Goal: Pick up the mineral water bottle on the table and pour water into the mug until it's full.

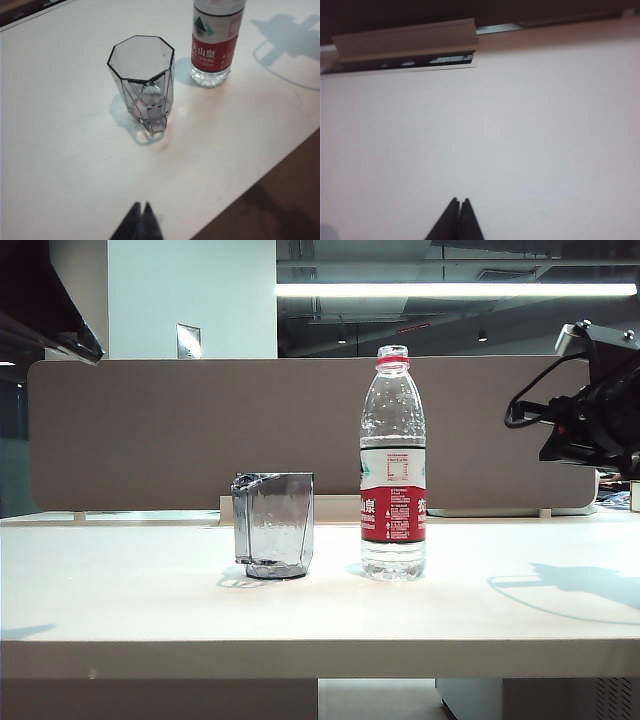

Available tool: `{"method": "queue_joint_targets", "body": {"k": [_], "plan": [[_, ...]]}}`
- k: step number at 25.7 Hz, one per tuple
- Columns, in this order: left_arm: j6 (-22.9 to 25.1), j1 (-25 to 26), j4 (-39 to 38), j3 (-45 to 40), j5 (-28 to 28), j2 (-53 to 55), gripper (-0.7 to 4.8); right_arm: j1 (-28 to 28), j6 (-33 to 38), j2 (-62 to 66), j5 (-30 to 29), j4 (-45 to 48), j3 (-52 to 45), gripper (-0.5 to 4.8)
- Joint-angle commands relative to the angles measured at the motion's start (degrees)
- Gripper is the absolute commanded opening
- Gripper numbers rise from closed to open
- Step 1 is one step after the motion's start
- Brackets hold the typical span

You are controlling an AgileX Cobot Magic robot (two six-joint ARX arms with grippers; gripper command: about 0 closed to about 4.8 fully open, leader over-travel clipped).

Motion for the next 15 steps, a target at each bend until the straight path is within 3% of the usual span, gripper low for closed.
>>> {"method": "queue_joint_targets", "body": {"k": [1, 7, 10, 13, 15], "plan": [[0.0, 0.1, 0.5, 0.1, 0.0, -0.1, -0.02, 0.0, -3.0, -0.6, 0.1, -2.3, -2.3, 0.22], [0.0, 0.1, 0.5, 0.1, 0.0, -0.1, -0.02, 0.1, -1.6, -0.6, 0.1, -0.7, -8.2, 0.22], [0.0, 0.1, 0.5, 0.1, 0.0, -0.1, -0.02, 0.8, 1.8, -1.9, 1.2, 6.4, -13.7, 0.21], [0.0, 0.1, 0.6, 0.1, 0.0, -0.1, -0.02, 2.4, -0.9, -2.6, 4.5, 16.4, -17.7, 0.22], [0.0, 0.1, 0.6, 0.1, 0.0, -0.1, -0.02, 4.1, -1.9, -2.6, 7.4, 18.4, -17.8, 0.22]]}}
